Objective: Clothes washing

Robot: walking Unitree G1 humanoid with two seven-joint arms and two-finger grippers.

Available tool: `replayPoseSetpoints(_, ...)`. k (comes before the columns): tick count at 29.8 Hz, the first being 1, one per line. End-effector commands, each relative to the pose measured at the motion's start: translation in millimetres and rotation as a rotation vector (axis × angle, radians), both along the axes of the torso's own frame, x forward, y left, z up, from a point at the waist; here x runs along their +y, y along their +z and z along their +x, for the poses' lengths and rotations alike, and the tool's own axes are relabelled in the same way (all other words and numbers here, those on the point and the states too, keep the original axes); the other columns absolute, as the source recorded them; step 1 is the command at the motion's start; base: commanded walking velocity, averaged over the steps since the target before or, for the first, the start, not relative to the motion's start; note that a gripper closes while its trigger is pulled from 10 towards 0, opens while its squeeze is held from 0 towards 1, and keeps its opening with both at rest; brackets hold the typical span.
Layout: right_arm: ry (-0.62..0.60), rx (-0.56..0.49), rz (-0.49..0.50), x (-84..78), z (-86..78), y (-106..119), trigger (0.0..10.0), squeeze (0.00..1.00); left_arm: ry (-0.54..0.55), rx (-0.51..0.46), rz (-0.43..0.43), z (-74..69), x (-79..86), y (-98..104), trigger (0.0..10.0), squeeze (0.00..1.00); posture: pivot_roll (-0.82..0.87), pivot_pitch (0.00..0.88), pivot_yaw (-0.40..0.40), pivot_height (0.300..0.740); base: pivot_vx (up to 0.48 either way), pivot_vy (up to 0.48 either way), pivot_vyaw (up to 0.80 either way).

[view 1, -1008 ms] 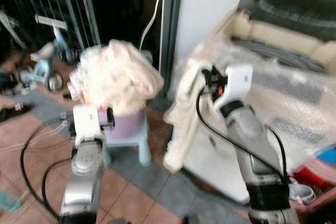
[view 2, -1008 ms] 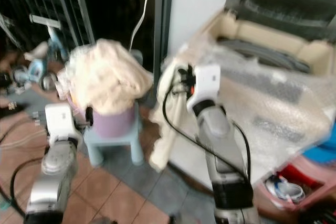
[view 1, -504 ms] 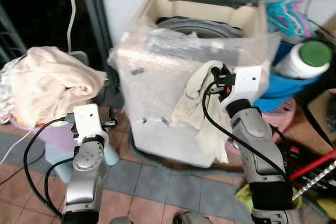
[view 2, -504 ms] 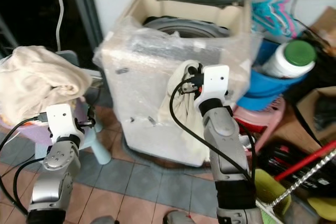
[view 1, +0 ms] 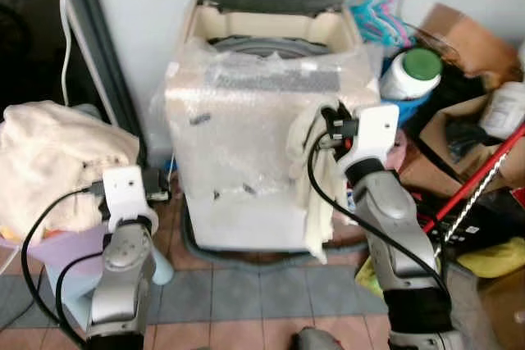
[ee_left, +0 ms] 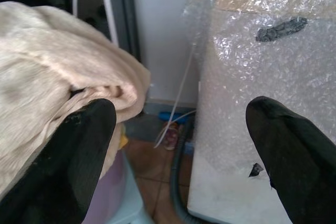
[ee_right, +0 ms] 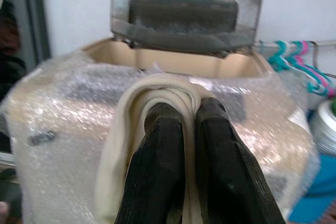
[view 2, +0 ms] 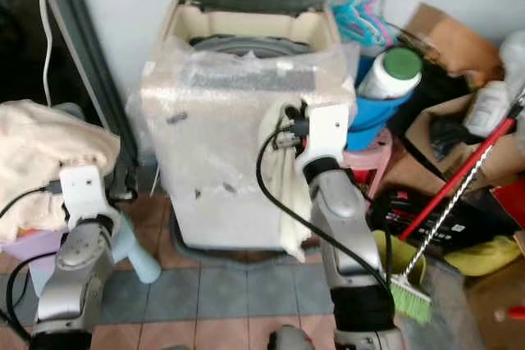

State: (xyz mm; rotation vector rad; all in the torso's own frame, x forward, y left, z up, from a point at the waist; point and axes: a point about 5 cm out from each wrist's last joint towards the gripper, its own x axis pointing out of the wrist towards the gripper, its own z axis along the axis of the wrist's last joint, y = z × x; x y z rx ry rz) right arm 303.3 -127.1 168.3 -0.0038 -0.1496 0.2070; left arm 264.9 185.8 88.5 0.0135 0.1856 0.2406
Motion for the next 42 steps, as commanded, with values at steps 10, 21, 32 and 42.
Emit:
replayPoseSetpoints(10,-0.017,-0.054,-0.014,-5.0,4.7,14,10.0,0.00,-0.009,-0.067,0.036,2.8,-0.4,18,10.0,0.00,0.03,0.000,-0.018,0.740,0.000,0.048,0.00)
replayPoseSetpoints(21,-0.029,-0.056,-0.050,-10.7,-1.4,10,10.0,0.00,-0.049,-0.052,0.047,-10.4,5.4,12,10.0,0.00,0.00,0.000,0.009,0.740,0.024,0.000,0.00)
replayPoseSetpoints(32,-0.007,-0.114,-0.114,-14.9,10.7,23,10.0,0.00,-0.064,-0.057,-0.006,-1.2,-10.1,8,10.0,0.00,-0.02,0.000,0.000,0.740,0.306,0.000,0.00)
replayPoseSetpoints(42,0.135,-0.193,-0.186,0.5,13.2,36,10.0,0.00,-0.060,-0.045,-0.003,-5.1,-6.6,4,10.0,0.00,-0.03,0.000,0.006,0.740,0.327,0.000,0.00)
